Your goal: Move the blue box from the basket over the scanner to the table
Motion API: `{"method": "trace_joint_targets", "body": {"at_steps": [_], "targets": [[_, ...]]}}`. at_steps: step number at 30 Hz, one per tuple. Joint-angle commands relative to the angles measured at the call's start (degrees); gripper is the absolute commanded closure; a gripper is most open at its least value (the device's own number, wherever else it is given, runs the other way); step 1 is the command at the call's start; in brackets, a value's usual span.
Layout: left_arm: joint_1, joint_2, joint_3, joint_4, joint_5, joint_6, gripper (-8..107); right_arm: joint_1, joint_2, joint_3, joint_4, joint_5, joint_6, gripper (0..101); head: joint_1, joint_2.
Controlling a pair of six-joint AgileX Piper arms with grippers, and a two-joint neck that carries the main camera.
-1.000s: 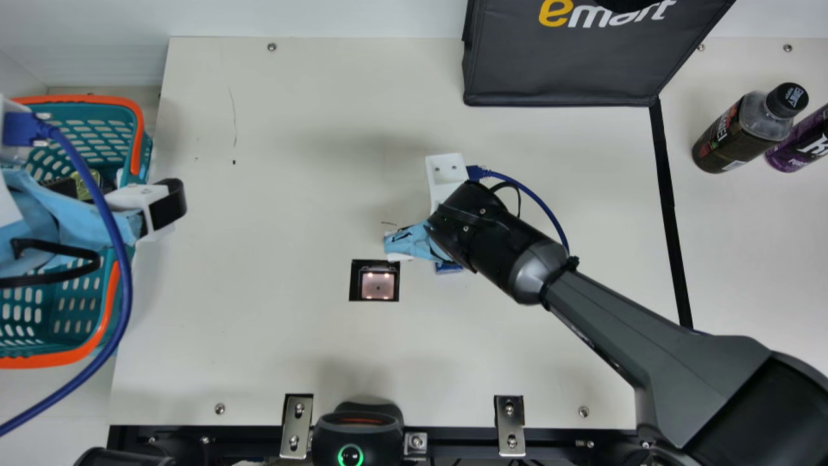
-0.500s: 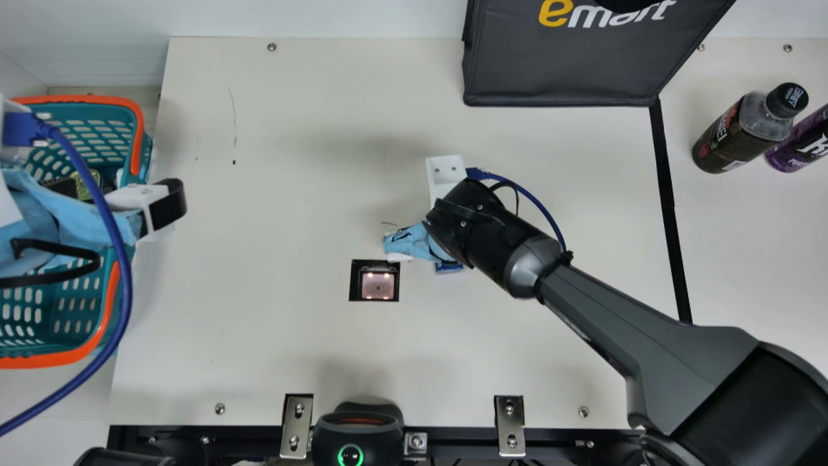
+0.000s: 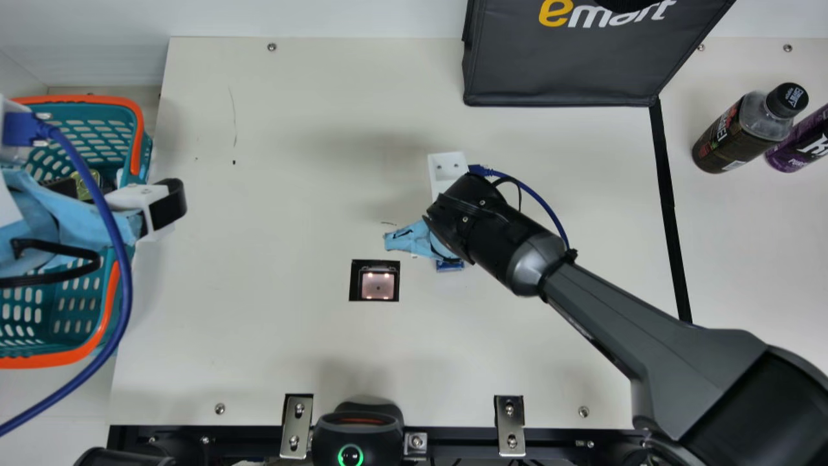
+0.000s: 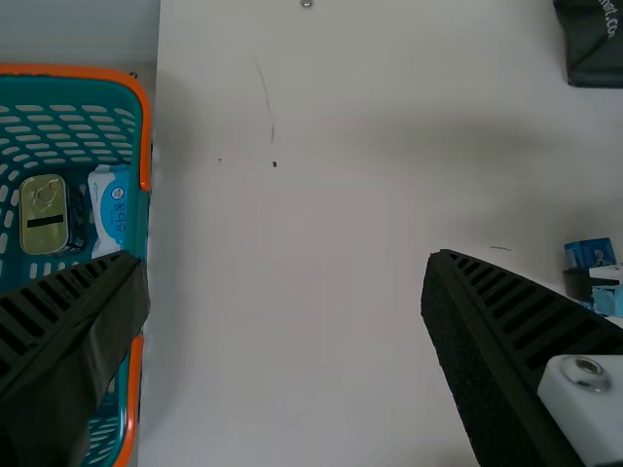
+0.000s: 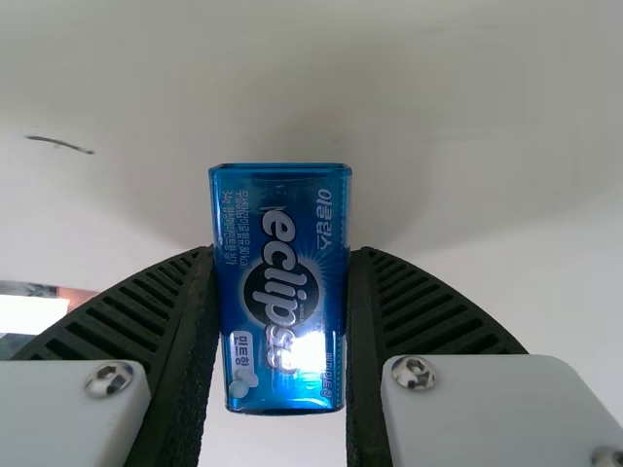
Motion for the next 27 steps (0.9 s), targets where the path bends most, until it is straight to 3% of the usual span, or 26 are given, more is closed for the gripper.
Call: {"method": "trace_joint_targets", "body": {"at_steps": [1,9,14,20,27], "targets": [[0.0,0.0,0.0,0.0,0.0,0.0,9,0.2,-0.8,-0.9,-0.4,1.4,0.1,101,-1.7,0.0],[0.0,0.0,0.0,0.0,0.0,0.0,9,1.9,-3.4,-5.1,-1.6,6.7,0.0,101,-1.7,-5.3],[0.0,0.0,0.0,0.0,0.0,0.0,9,-1.0,-6.2,-4.8,-1.0,7.4,-2.7,101,-1.7,-12.0],[0.0,0.0,0.0,0.0,0.0,0.0,9,-11.2,-13.1,0.4,2.2,6.1,-10.1,101,-1.7,-20.0],[0.0,0.0,0.0,0.0,0.0,0.0,9,-30.6,-23.4,7.8,10.7,5.1,-23.6,101,-1.7,-20.0]]}}
